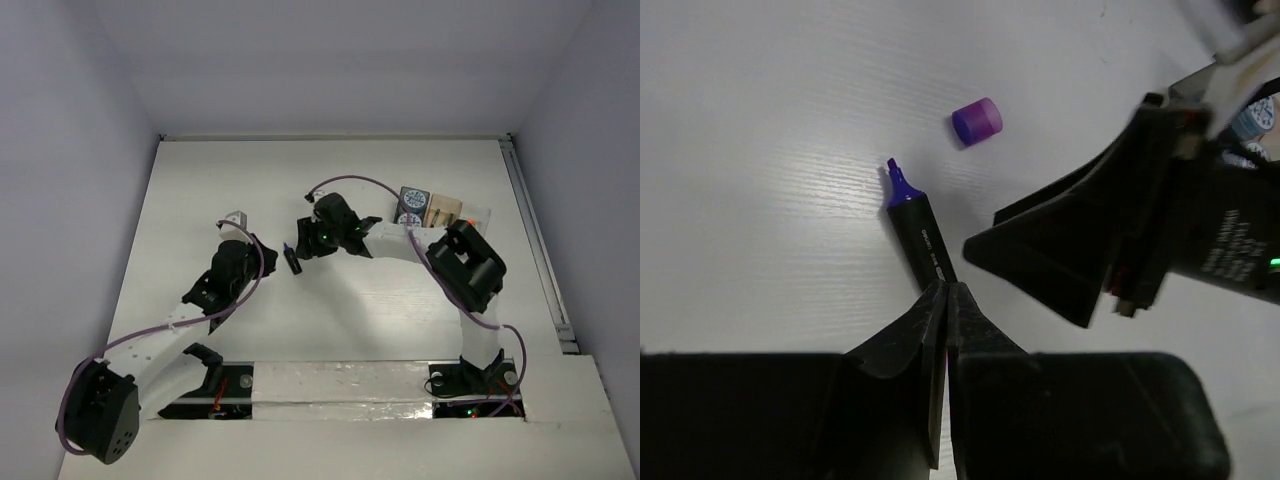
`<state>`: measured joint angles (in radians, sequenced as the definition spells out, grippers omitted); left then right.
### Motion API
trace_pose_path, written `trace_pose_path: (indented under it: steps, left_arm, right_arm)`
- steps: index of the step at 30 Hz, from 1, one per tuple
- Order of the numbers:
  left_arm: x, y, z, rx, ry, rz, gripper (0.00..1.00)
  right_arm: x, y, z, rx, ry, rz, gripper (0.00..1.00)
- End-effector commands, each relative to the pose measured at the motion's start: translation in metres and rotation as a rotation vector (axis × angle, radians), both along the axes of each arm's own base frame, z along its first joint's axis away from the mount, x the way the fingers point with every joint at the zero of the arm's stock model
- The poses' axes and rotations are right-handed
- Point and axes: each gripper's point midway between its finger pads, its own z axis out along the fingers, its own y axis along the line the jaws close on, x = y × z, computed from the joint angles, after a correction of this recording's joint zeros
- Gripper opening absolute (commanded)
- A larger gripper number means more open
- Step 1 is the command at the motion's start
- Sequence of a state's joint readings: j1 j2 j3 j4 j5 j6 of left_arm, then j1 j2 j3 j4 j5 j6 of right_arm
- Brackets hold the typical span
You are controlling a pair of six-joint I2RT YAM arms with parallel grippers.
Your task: Sort the stationery into containers
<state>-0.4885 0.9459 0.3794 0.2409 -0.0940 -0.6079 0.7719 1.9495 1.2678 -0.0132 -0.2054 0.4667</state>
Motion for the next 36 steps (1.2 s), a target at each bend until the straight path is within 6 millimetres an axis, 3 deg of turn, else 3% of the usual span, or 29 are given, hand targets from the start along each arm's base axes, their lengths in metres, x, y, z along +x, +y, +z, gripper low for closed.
trace_pose_path:
  steps: [1,6,11,15,17,18,21,24,25,26,27,28,29,32,33,36]
  left_arm:
    - [-0.005,0.005,0.007,-0.022,-0.025,0.015,0.01]
    - [-0.01,0.012,0.013,-0.038,-0.052,0.041,0.04]
    - [-0.016,0.008,0.038,-0.103,-0.109,0.02,0.1]
    - [-0.019,0.018,0.05,-0.115,-0.144,0.055,0.13]
    - [-0.024,0.024,0.051,-0.124,-0.152,0.078,0.15]
    - [-0.026,0.026,0.05,-0.129,-0.153,0.085,0.16]
    - [-0.033,0.029,0.049,-0.153,-0.155,0.093,0.19]
    - [-0.038,0.024,0.047,-0.177,-0.152,0.06,0.25]
    - [-0.039,0.019,0.046,-0.184,-0.147,0.036,0.26]
    - [-0.039,0.018,0.045,-0.186,-0.139,0.03,0.26]
    - [-0.04,0.016,0.044,-0.188,-0.136,0.021,0.26]
    - [-0.04,0.01,0.044,-0.197,-0.134,-0.006,0.26]
    - [-0.041,0.006,0.042,-0.204,-0.131,-0.028,0.27]
    - [-0.046,-0.012,0.045,-0.263,-0.146,-0.129,0.28]
    - [-0.047,-0.016,0.046,-0.277,-0.149,-0.146,0.29]
    - [-0.049,-0.027,0.052,-0.306,-0.171,-0.206,0.29]
  right_arm:
    - [-0.008,0.0,-0.026,-0.181,-0.012,0.016,0.56]
    - [-0.01,0.017,-0.036,-0.258,-0.039,0.031,0.57]
    - [-0.006,0.015,-0.06,-0.398,-0.071,-0.004,0.55]
    - [-0.003,0.011,-0.068,-0.489,-0.094,-0.027,0.49]
    - [0.002,0.006,-0.069,-0.52,-0.109,-0.051,0.4]
    - [0.006,0.003,-0.073,-0.543,-0.118,-0.068,0.27]
    - [0.009,-0.002,-0.073,-0.568,-0.122,-0.097,0.14]
    - [0.008,0.002,-0.056,-0.499,-0.134,-0.119,0.08]
    - [0.008,0.012,-0.045,-0.435,-0.144,-0.115,0.07]
    - [0.009,0.018,-0.017,-0.361,-0.165,-0.126,0.07]
    - [0.002,0.016,-0.014,-0.335,-0.158,-0.118,0.07]
    - [0.0,0.026,0.003,-0.258,-0.17,-0.103,0.07]
    - [0.003,0.025,0.033,-0.184,-0.189,-0.124,0.07]
    - [0.0,0.021,0.061,-0.065,-0.181,-0.128,0.07]
    - [0.001,0.017,0.081,-0.017,-0.196,-0.133,0.07]
    - [-0.011,0.023,0.102,0.067,-0.174,-0.096,0.08]
